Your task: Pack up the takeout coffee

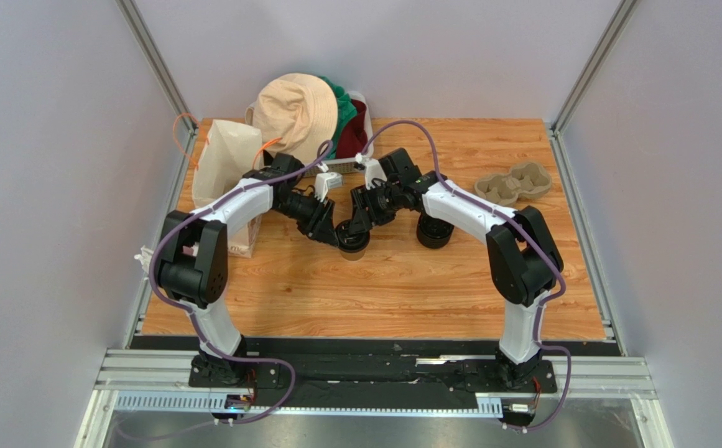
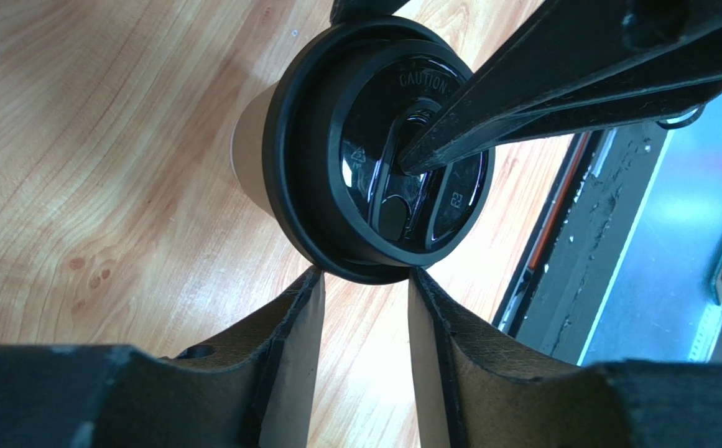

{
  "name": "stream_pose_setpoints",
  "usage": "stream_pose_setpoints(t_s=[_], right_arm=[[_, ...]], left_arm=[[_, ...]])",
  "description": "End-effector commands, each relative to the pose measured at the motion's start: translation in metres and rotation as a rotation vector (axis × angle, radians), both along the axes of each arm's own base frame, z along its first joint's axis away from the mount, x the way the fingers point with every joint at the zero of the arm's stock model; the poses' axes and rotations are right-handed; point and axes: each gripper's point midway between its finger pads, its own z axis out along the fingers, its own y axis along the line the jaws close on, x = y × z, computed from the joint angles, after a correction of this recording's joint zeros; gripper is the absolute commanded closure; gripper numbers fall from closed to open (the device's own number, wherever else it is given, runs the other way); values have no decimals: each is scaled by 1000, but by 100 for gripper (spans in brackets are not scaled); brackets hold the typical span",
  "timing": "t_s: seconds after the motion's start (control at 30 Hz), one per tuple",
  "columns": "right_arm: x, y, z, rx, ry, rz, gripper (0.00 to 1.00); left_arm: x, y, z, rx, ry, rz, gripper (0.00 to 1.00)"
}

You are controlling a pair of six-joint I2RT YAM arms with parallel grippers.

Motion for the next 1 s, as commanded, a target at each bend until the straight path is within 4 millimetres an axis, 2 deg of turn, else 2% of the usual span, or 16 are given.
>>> stream_pose_setpoints(t_s=[0.0, 0.23, 0.47, 0.77, 0.97], right_arm=[[-13, -21, -27, -132, 22, 6, 46], [-15, -27, -34, -160, 20, 1, 46], [-14, -26, -31, -156, 16, 1, 46], [-15, -28, -33, -167, 13, 1, 45], [-15, -28, -33, -166, 13, 0, 46]], left_arm=[[16, 13, -15, 108, -140, -15, 54], [21, 14, 6, 94, -172, -3, 53], [30, 18, 28, 54, -223, 35, 53], [31, 20, 27, 52, -215, 56, 53], [30, 9, 29, -22, -139, 54, 53]])
